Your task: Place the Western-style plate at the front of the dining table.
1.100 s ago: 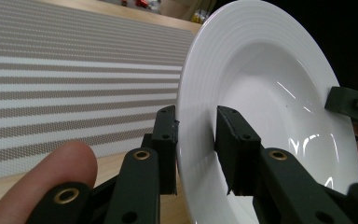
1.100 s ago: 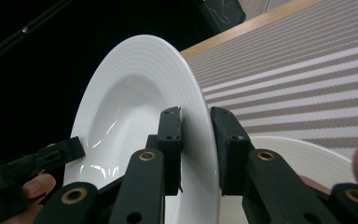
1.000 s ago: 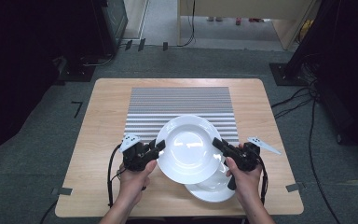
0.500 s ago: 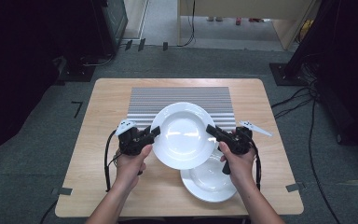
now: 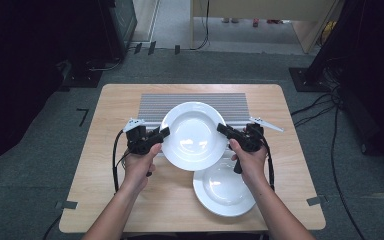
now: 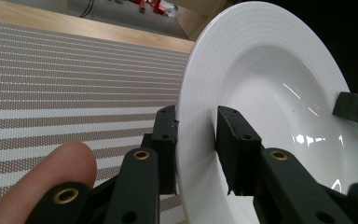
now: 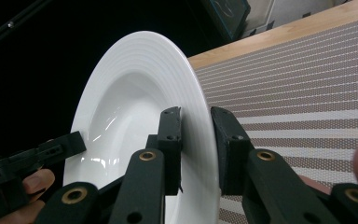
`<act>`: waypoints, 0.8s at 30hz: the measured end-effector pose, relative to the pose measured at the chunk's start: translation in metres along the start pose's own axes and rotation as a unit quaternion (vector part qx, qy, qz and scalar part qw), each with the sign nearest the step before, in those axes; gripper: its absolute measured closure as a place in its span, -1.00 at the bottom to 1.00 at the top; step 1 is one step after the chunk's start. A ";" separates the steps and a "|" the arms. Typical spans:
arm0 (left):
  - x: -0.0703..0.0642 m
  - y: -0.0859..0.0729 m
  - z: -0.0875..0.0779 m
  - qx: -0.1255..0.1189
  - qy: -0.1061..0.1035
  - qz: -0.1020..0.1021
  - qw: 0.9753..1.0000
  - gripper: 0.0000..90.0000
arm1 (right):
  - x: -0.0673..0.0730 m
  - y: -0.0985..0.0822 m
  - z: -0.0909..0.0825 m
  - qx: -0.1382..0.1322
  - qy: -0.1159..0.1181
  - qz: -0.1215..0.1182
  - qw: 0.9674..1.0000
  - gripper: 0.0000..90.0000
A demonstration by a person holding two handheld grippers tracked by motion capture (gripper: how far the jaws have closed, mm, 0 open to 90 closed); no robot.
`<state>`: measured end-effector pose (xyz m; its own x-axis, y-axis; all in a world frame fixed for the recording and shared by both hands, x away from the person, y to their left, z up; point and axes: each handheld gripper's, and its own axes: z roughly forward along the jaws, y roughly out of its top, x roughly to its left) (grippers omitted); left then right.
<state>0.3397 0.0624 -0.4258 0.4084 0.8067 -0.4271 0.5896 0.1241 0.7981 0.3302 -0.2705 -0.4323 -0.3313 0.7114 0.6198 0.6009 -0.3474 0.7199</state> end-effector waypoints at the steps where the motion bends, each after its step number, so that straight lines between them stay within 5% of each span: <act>1: 0.001 0.001 0.001 0.000 0.000 -0.002 1.000 0.55 | -0.001 0.001 0.002 0.000 0.002 0.001 1.000 0.69; 24: 0.030 0.018 0.045 0.015 0.036 -0.025 0.999 0.53 | -0.021 0.024 0.056 0.025 -0.021 0.003 0.999 0.66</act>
<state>0.3945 0.0625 -0.4431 0.3275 0.8399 -0.4327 0.6284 0.1484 0.7636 0.3928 -0.2595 -0.4458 -0.2983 0.7346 0.6095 0.6388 -0.3209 0.6993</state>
